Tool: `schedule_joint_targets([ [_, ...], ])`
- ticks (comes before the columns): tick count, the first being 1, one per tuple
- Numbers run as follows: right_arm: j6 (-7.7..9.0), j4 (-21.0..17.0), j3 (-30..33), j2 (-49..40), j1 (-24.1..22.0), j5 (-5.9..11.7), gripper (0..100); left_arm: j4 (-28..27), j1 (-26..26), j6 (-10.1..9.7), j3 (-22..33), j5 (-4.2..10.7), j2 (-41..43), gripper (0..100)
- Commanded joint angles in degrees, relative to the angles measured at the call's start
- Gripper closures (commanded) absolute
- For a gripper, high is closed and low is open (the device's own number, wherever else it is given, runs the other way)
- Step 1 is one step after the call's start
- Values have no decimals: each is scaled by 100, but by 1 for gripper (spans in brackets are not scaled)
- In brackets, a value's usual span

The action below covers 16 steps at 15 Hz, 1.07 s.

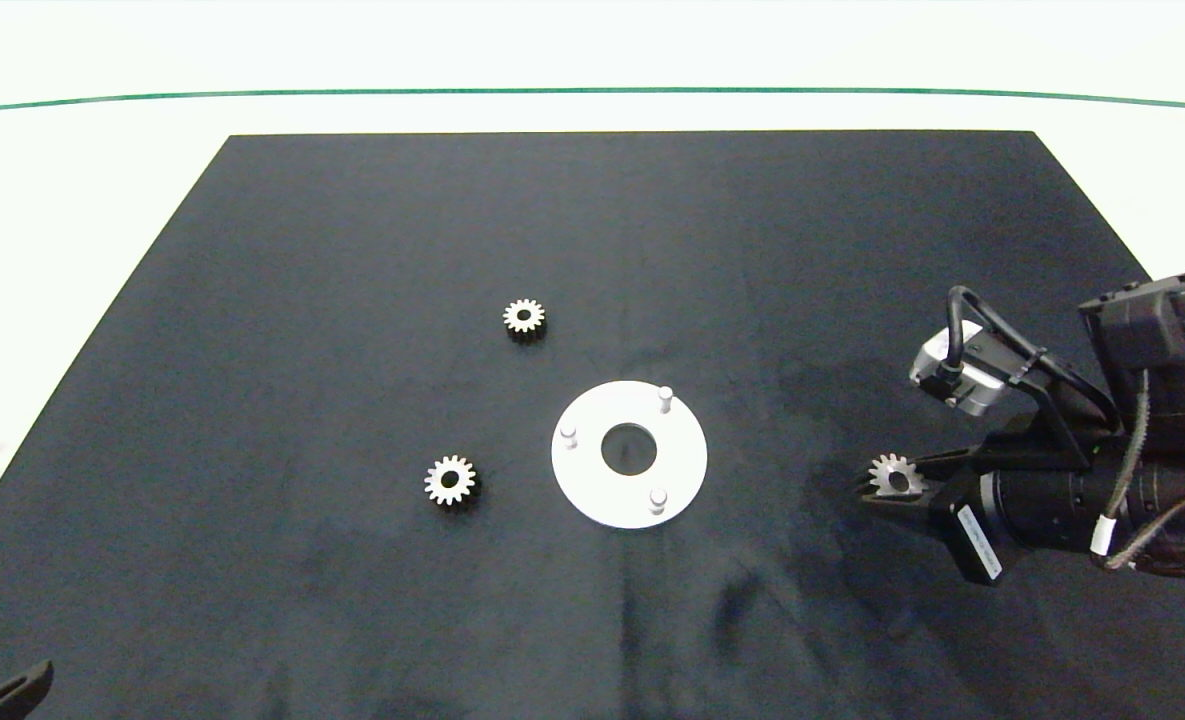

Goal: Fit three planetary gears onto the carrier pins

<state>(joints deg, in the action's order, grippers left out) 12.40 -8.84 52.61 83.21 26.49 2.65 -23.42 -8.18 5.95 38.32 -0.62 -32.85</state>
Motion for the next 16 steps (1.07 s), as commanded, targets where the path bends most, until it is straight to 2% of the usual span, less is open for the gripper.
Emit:
schedule_joint_targets([
  [1, -247, -250, 513, 28, 594, 17, 78, -14, -17, 3, -43, 1, 77, 0],
  [4, -291, -241, 812, 556, 1051, 69, 78, -14, -26, 3, -87, 1, 139, 0],
  [8, -317, -285, 1102, 1004, 1315, 78, 78, -5, -26, -6, -8, -8, 218, 0],
  [12, -299, -549, 1805, 1470, 1447, 69, 78, 39, -26, 3, -8, 1, 288, 0],
  [16, -291, -971, 2438, 1725, 1622, 69, 78, 48, -26, -6, -17, 1, 297, 0],
])
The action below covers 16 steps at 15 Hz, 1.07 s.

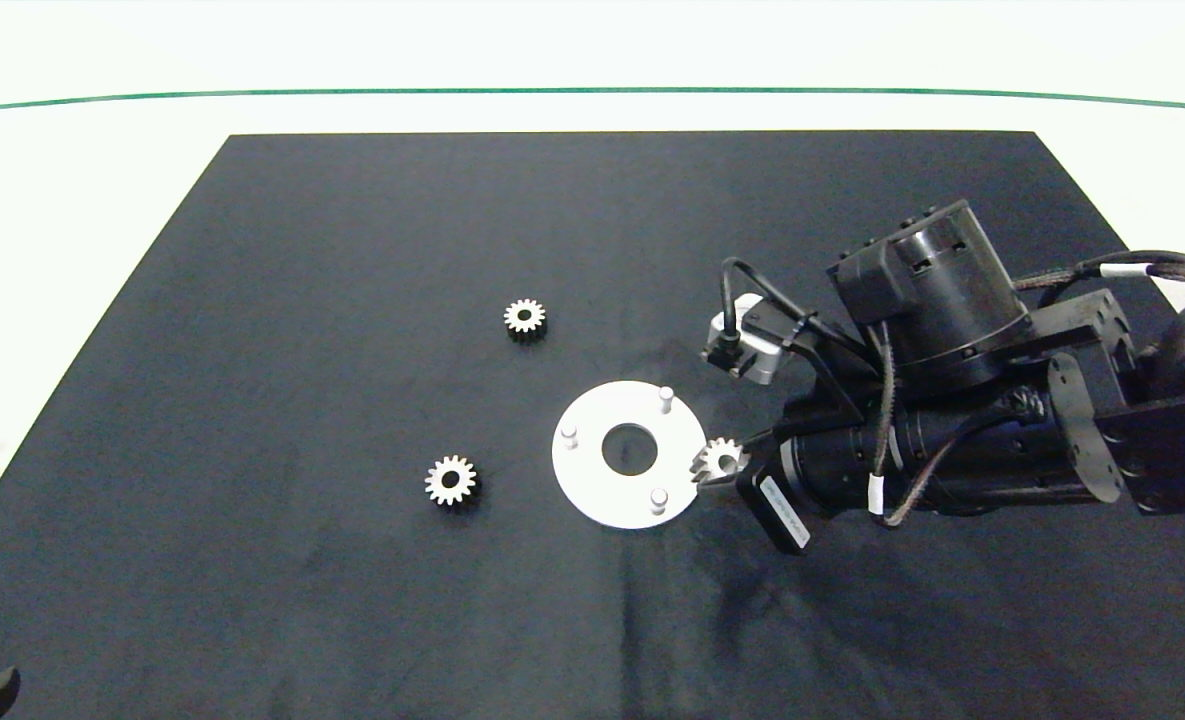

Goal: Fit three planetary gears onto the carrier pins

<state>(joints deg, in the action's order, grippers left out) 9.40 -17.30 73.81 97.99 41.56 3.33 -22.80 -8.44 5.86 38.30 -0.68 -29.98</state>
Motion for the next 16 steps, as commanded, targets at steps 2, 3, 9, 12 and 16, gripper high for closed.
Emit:
schedule_joint_targets([
  [2, 159, -309, 388, 291, 133, 1, 78, -14, 0, 2, -25, -2, 18, 0],
  [3, 247, -388, 388, 291, 125, 1, 78, -14, 0, 2, -25, -2, 9, 0],
  [9, 669, -441, 502, 484, 125, 36, 78, -14, 0, 2, -42, -2, 9, 0],
  [12, 941, -450, 748, 643, 177, 36, 78, -14, -9, 2, -42, -2, 1, 0],
  [16, 985, -784, 1197, 862, 353, 28, 78, -14, -9, 2, -60, -2, 9, 0],
])
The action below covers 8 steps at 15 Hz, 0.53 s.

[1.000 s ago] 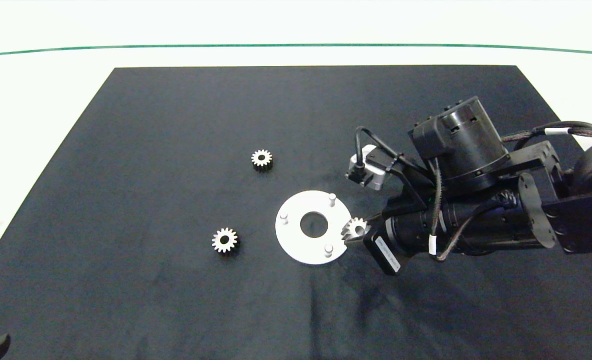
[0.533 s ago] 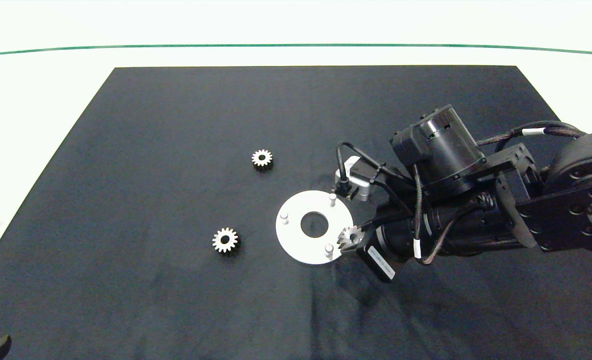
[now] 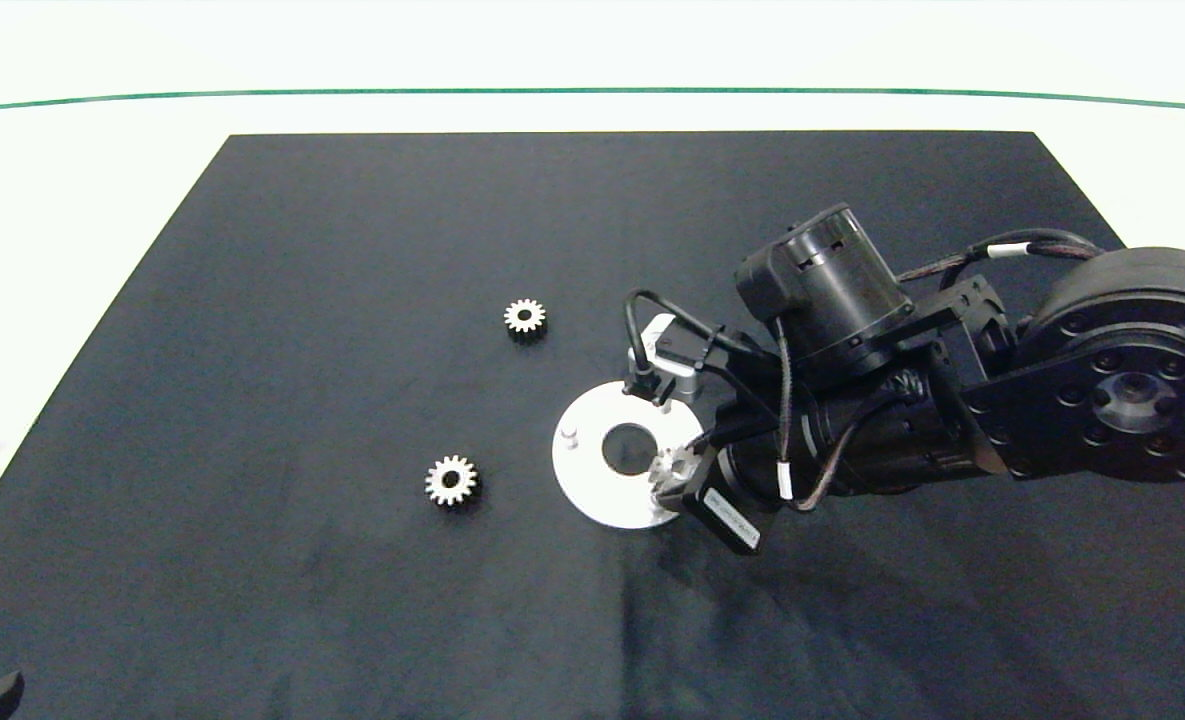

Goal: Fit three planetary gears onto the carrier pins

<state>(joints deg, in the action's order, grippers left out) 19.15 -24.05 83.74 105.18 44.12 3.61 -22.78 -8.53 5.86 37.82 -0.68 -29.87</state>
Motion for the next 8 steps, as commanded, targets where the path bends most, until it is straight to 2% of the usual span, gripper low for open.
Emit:
schedule_joint_targets([
  [1, 10, -152, 248, 178, 106, 0, 78, -16, 1, 2, -2, -2, -2, 0],
  [8, 27, -337, 275, 293, 132, 43, 78, -16, 1, 2, -11, -2, -10, 0],
])
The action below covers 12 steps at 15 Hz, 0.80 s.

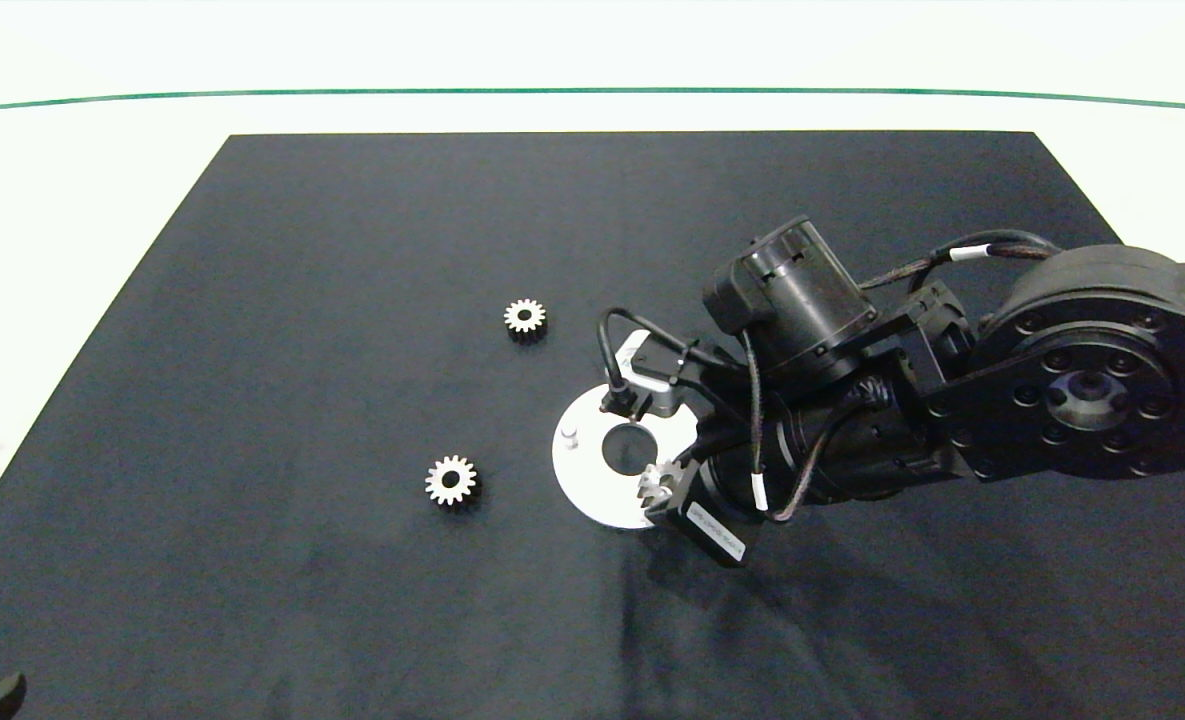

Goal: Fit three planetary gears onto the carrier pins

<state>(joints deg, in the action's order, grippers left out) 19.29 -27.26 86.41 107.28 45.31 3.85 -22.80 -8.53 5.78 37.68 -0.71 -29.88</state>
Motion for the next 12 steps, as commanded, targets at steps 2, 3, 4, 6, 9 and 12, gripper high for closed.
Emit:
schedule_joint_targets([
  [2, 93, -16, 96, 180, 13, 89, 78, -14, 10, 2, -6, 0, -9, 0],
  [3, 93, -8, 148, 223, 13, 116, 78, -14, 1, 2, -6, 0, 0, 0],
  [4, 93, -16, 201, 250, 13, 116, 78, -14, 1, 2, -33, 0, 0, 0],
  [6, 84, -8, 289, 320, 13, 212, 78, -14, 1, 2, -42, 0, 0, 0],
  [9, 75, -16, 324, 364, 21, 265, 78, -14, 1, 2, -50, 0, 0, 0],
  [12, 84, -25, 280, 338, 21, 274, 78, -14, 1, 2, -59, 0, -9, 0],
])
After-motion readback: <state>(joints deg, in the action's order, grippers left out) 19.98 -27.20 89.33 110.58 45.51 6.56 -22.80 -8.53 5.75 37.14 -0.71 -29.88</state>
